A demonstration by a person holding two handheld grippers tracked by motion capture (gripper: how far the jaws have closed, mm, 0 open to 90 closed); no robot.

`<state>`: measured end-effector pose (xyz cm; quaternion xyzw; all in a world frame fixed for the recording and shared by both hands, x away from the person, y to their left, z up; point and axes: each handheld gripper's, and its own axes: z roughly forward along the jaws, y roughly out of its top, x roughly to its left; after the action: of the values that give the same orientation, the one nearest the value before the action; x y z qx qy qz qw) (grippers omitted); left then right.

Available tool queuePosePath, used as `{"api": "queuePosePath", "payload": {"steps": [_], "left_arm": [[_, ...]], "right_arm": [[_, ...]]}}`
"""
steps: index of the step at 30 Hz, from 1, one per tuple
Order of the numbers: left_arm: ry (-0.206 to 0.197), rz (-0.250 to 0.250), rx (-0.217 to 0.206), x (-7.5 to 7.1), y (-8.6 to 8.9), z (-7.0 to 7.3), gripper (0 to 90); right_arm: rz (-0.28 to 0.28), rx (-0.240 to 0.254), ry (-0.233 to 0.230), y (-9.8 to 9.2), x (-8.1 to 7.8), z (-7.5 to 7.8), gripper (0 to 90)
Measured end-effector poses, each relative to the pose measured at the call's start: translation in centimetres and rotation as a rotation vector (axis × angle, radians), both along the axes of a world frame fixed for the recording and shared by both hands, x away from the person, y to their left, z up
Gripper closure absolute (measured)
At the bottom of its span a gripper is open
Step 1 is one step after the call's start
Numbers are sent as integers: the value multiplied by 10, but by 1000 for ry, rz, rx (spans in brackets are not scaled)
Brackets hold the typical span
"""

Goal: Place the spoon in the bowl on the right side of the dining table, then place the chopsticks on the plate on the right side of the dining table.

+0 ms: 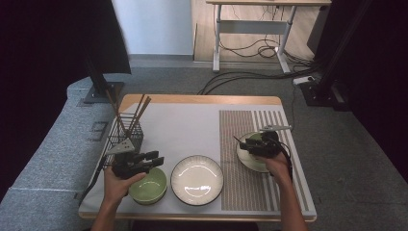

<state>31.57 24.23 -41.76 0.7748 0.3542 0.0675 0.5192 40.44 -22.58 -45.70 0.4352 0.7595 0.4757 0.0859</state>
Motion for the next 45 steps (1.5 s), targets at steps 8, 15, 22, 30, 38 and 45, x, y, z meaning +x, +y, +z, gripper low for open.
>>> {"api": "queuePosePath", "payload": {"steps": [8,15,22,30,38,45], "left_arm": [[-19,15,-17,-4,5,6,583],[-27,23,-12,-6,9,9,581],[-39,34,-16,-7,16,13,579],[-61,79,-38,-9,35,21,578],[-71,98,-40,-8,42,26,567],[-89,128,-56,-6,56,33,567]], "right_arm": [[-51,22,-32,-17,-11,3,531],[-83,22,-64,-23,-22,6,501],[-111,17,-50,-29,-26,2,480],[-115,21,-49,-33,-29,0,473],[-121,22,-47,-37,-29,-1,472],[-141,16,-32,-41,-29,-5,464]]}}
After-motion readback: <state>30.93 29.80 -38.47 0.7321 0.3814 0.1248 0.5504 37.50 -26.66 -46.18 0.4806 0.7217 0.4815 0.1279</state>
